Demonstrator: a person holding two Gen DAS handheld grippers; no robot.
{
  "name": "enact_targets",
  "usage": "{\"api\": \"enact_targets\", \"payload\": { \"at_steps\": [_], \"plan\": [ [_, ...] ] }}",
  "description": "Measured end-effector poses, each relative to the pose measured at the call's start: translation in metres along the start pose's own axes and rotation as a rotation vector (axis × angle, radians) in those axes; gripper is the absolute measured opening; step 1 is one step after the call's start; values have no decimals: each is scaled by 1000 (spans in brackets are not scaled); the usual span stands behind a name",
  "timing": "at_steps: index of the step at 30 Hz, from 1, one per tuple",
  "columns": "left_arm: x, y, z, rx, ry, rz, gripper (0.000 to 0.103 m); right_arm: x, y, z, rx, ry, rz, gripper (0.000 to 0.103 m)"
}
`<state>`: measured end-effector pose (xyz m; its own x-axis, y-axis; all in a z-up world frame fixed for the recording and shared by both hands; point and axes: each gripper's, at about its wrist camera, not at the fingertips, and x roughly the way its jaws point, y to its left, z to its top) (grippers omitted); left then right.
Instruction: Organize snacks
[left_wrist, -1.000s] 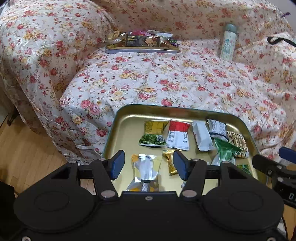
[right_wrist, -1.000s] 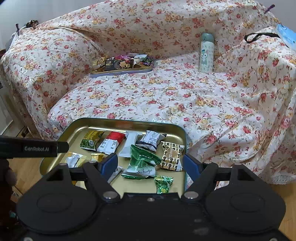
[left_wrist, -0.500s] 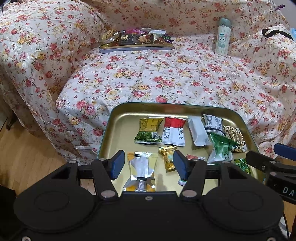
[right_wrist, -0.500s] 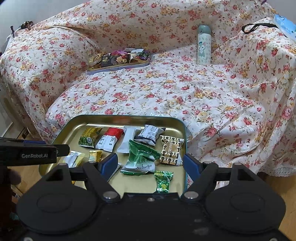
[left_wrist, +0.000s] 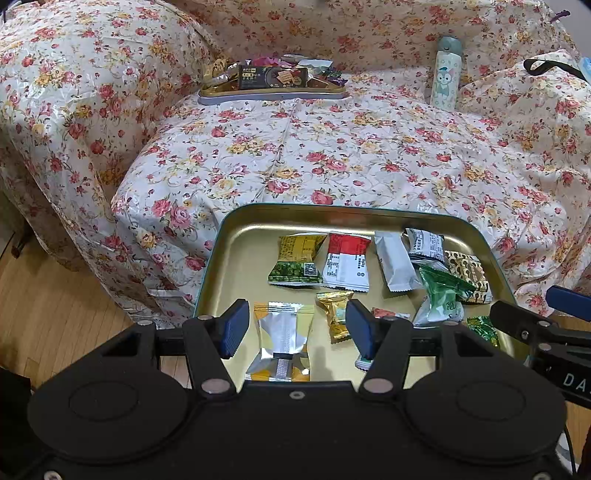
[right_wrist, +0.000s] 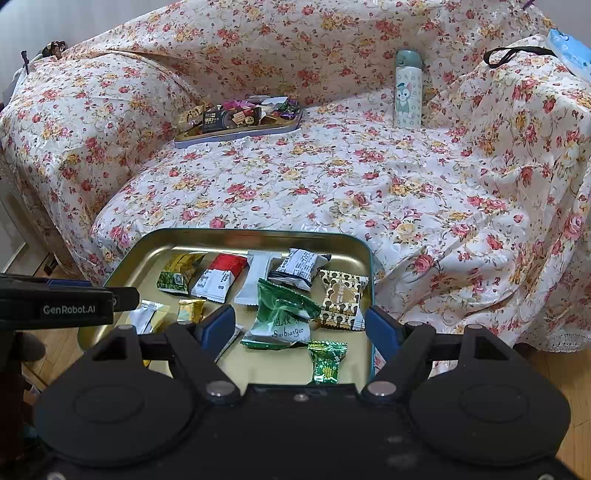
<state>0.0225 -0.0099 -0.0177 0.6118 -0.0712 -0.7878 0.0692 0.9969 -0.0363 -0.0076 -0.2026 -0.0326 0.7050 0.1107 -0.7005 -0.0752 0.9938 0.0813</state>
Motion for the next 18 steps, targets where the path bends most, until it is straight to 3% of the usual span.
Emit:
{"api": "enact_targets", "payload": {
  "at_steps": [18],
  "plan": [
    [2,-2,-2,7,13,-1,63,1,2,-1,-3,5,3,80]
  ]
}}
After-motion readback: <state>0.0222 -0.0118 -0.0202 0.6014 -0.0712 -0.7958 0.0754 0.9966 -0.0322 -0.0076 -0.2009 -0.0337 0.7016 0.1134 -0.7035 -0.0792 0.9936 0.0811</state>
